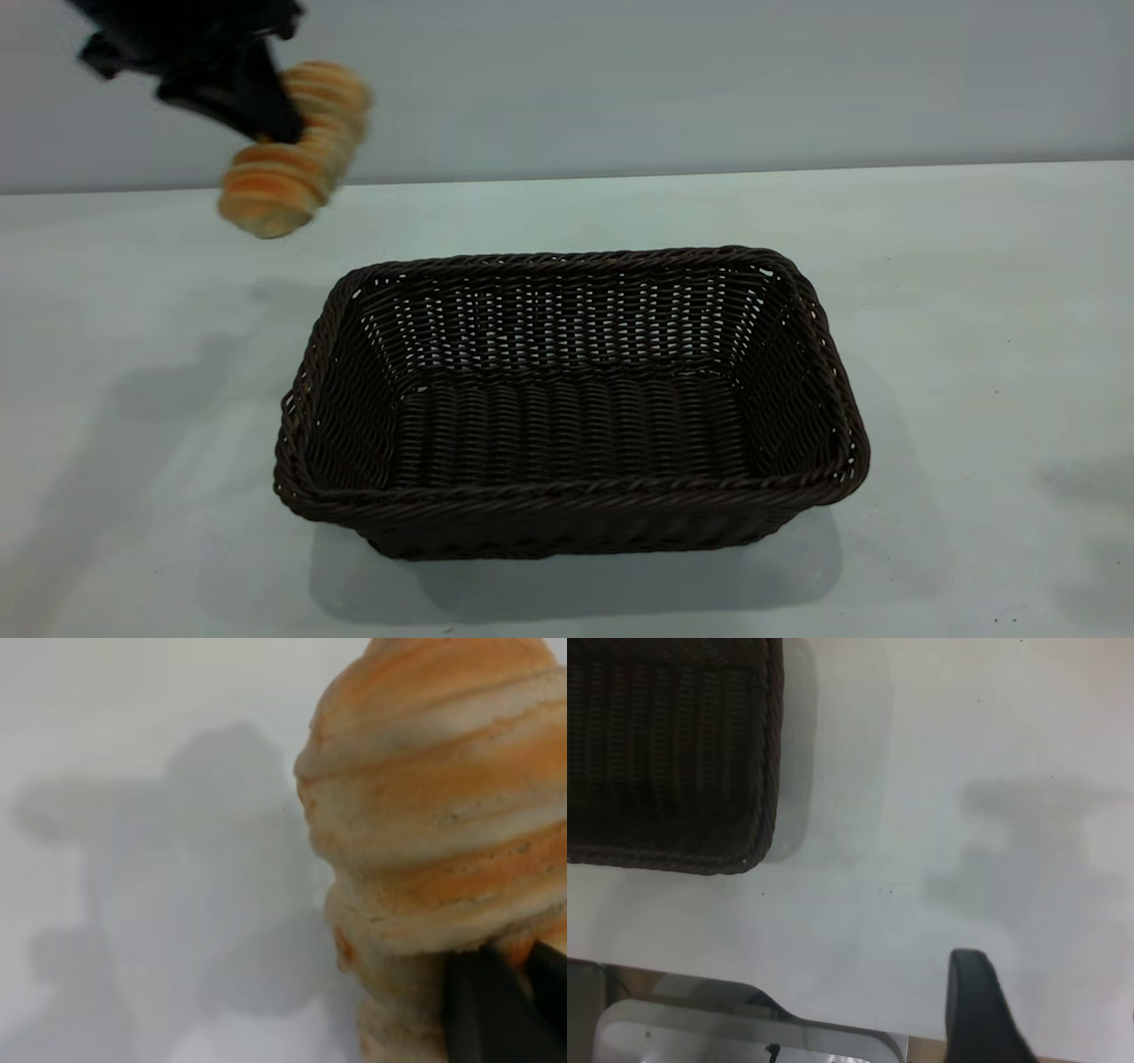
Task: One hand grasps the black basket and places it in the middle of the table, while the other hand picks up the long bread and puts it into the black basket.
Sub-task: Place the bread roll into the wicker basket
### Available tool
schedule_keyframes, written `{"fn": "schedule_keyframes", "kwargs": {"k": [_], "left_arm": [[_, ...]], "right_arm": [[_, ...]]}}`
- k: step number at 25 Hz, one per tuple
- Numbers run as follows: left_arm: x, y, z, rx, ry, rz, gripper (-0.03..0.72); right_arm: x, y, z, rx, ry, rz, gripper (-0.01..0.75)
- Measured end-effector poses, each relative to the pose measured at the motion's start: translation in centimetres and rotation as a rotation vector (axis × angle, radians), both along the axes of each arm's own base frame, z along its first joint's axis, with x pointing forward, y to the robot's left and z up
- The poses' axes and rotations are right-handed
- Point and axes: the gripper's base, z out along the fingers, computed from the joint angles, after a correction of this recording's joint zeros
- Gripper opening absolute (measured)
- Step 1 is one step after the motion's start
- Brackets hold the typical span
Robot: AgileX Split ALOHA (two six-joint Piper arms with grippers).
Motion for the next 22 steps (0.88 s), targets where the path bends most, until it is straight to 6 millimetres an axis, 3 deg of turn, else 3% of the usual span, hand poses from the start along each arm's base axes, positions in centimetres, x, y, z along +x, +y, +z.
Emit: {"fn": "schedule_keyframes", "kwargs": {"k": [7,11,15,19,22], "left_arm": [[-4.0,-8.0,-1.0,0.019,0.150,-0.337,0.051],[-5.2,-10.7,-2.5,0.036,0.186,-0.430,0.093],[-6.0,-11.9,-3.0,0.042,0.206,-0.477,0.230],[-6.0,-11.7,-3.0,0.055,0.213,-0.473,0.399],[-5.8,-10.7,-2.5,0.116,0.230,-0.439,0.466]], "right_arm": [[0.0,0.0,0.0,0.000,0.000,0.000,0.434],[0.0,0.0,0.0,0.000,0.000,0.000,0.434],[0.0,0.0,0.0,0.000,0.000,0.000,0.433],[0.0,0.0,0.0,0.000,0.000,0.000,0.432],[0.0,0.0,0.0,0.000,0.000,0.001,0.433]]}}
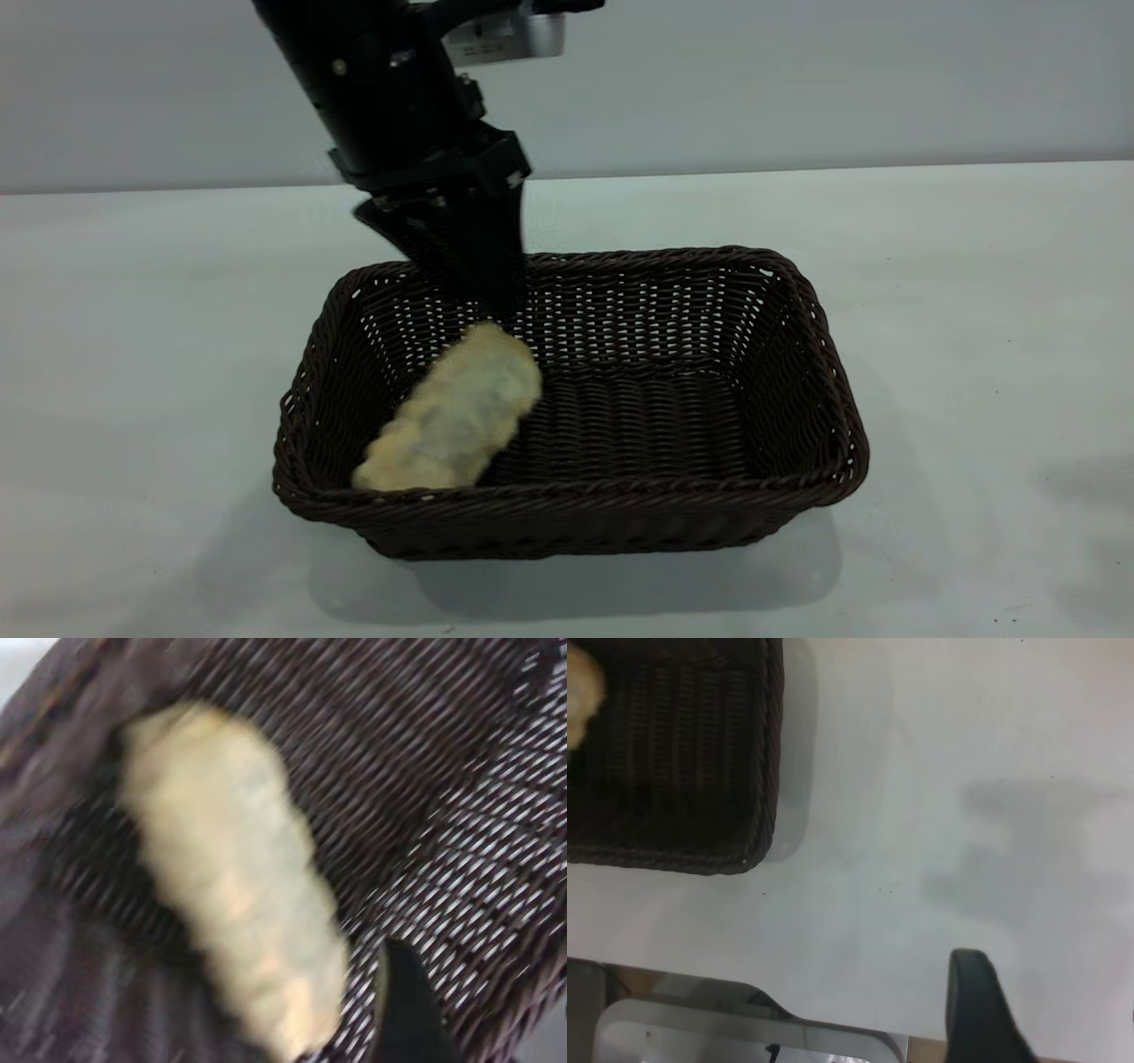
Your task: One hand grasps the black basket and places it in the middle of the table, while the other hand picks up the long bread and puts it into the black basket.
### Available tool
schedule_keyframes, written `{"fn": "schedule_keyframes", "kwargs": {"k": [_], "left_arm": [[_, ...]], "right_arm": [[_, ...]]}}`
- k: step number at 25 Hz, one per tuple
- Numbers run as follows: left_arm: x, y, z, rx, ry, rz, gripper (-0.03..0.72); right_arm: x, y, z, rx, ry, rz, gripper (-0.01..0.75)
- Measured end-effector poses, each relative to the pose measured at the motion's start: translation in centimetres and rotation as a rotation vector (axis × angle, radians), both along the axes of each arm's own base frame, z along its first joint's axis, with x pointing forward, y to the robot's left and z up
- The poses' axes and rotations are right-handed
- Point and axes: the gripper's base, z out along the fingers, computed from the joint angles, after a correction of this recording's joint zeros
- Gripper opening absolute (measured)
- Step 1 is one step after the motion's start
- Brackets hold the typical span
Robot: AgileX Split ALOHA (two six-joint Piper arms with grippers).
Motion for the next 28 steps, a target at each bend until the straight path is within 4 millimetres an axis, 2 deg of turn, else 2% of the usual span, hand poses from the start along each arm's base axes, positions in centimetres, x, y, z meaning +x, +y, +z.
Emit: {"fn": "schedule_keyframes", "kwargs": {"k": [3,7,11,14,17,21,25,28], "left_arm": [[0.7,2.3,2.5,0.123,-0.060,0.068,0.481],[0.8,6.1,8.6,0.272,-0.203,0.207,0.484],[-1.9,9.8,14.9,0.340,-0.299,0.319,0.484],[-4.3,11.4,19.2,0.275,-0.399,0.381,0.484],[-7.2,12.3,22.8,0.203,-0.494,0.408,0.484],[-11.4,13.6,25.0,0.163,-0.571,0.421,0.484],[-16.2,14.9,24.0,0.159,-0.571,0.425,0.484],[-20.6,16.1,23.1,0.142,-0.598,0.439,0.484]], "right_arm": [[0.0,0.0,0.0,-0.003,-0.001,0.001,0.433],[0.0,0.0,0.0,-0.004,-0.001,0.001,0.433],[-0.1,0.0,0.0,-0.003,-0.001,0.001,0.433],[-0.8,0.0,0.0,-0.003,-0.006,0.001,0.433],[-2.6,0.2,-0.4,-0.003,-0.008,0.001,0.433],[-5.3,0.3,-1.1,-0.007,-0.020,0.008,0.433],[-8.2,0.5,-0.9,-0.012,-0.077,0.011,0.433],[-10.3,0.7,-0.8,-0.014,-0.128,0.011,0.433]]}}
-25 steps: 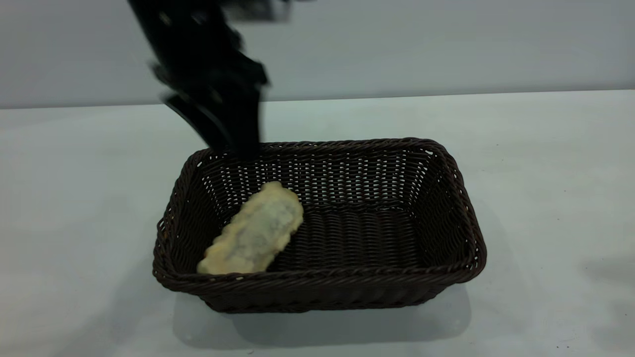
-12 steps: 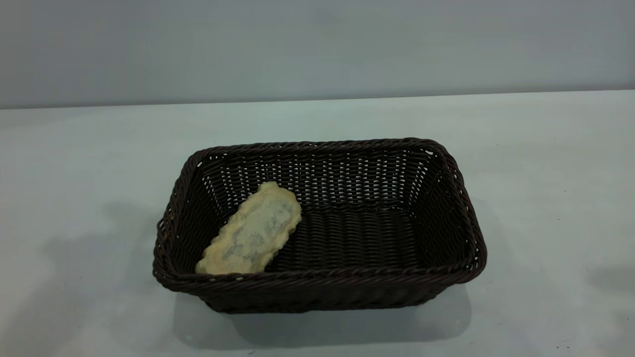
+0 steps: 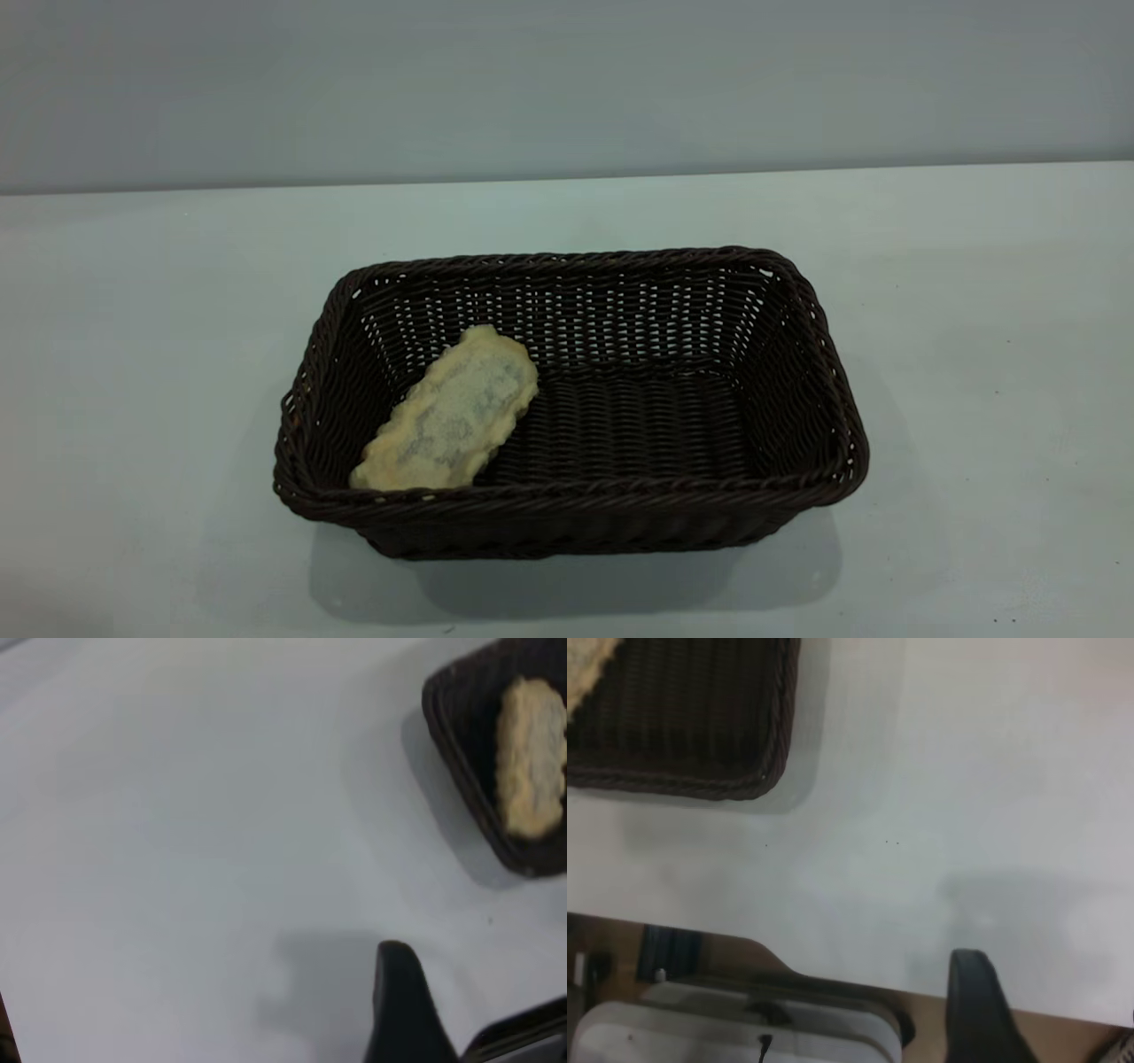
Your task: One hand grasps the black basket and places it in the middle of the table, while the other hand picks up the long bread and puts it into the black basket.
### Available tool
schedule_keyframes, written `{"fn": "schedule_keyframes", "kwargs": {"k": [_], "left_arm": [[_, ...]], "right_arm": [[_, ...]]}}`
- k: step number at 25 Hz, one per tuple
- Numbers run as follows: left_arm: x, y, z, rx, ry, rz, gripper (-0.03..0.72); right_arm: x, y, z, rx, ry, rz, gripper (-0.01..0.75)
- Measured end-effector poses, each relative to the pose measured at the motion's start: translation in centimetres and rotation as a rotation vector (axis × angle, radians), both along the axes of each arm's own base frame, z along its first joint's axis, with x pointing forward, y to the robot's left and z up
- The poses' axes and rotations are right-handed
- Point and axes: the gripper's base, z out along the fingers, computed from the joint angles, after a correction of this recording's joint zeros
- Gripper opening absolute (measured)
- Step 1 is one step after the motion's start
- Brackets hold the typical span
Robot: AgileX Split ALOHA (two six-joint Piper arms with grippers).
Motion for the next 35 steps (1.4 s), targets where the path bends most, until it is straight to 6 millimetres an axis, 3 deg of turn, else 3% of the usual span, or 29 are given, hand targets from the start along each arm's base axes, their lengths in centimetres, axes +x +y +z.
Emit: {"fn": "schedule_keyframes", "kwargs": {"k": [6,10,17,22,27,35], "left_arm": [[-7.4,2.1,-3.4,-0.069,-0.073,0.065,0.484],[-10.5,3.0,-5.7,-0.117,-0.116,0.107,0.484],[-13.3,3.7,-10.3,-0.195,-0.123,0.198,0.484],[-14.6,4.1,-11.9,-0.259,-0.155,0.256,0.484],[-15.6,4.4,-12.2,-0.289,-0.212,0.255,0.484],[-16.2,4.7,-12.3,-0.281,-0.255,0.242,0.484]], "right_arm": [[-4.0,0.4,-0.2,0.002,-0.107,0.010,0.433],[-6.3,0.6,-1.0,-0.014,-0.166,0.038,0.433],[-9.3,0.8,-5.1,-0.024,-0.213,0.051,0.428],[-10.3,0.9,-7.7,-0.032,-0.286,0.102,0.412],[-11.6,0.6,-7.7,-0.059,-0.383,0.122,0.379],[-11.7,0.3,-7.8,-0.096,-0.391,0.114,0.293]]}}
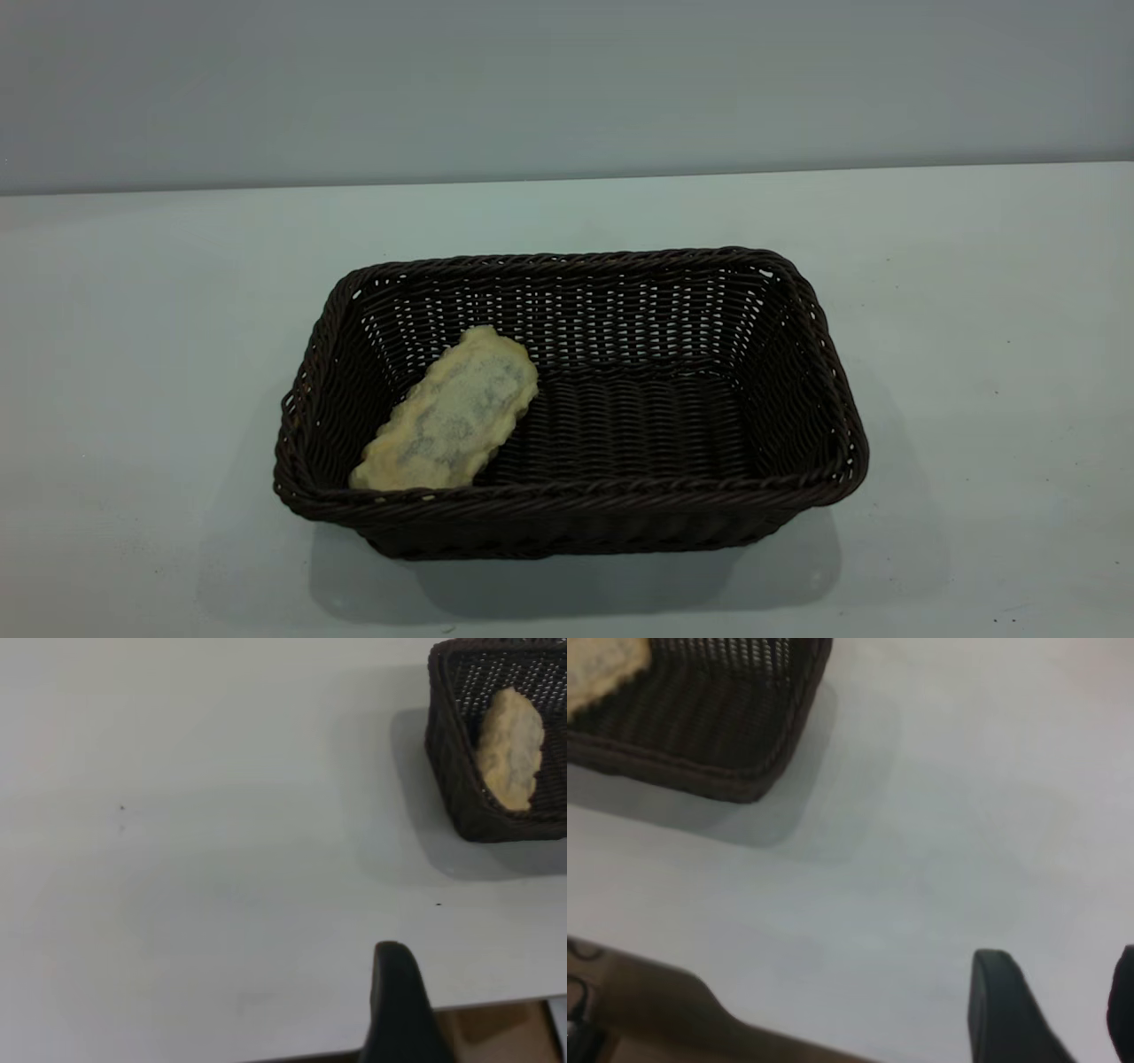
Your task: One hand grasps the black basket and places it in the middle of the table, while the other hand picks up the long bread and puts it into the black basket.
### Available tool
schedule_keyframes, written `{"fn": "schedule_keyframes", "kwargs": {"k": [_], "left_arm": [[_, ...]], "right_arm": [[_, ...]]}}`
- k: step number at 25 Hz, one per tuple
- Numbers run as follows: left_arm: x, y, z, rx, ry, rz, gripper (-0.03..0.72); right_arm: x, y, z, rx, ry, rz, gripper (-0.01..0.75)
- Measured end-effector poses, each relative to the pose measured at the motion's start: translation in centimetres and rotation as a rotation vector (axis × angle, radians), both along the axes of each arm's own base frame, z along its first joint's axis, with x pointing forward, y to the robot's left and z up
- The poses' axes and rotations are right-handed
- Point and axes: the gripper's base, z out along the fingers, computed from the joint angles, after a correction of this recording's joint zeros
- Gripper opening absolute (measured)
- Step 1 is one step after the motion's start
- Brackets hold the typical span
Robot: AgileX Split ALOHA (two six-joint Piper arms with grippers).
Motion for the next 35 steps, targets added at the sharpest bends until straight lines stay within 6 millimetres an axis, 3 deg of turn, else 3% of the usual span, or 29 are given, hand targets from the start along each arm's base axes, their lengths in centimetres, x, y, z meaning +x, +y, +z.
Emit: {"fn": "schedule_keyframes", "kwargs": {"k": [8,17,35], "left_arm": [[0.0,0.1,0.0,0.053,-0.016,-0.033,0.484],[0.8,-0.2,-1.8,0.116,0.030,-0.095,0.484],[0.7,-0.8,-1.9,0.117,0.028,-0.174,0.484]], "right_arm": [[-0.1,-0.8,-0.4,-0.039,0.035,-0.066,0.227],[-0.1,-0.8,-0.4,-0.035,0.039,-0.076,0.227],[-0.1,-0.8,-0.4,-0.034,0.040,-0.077,0.235]]}}
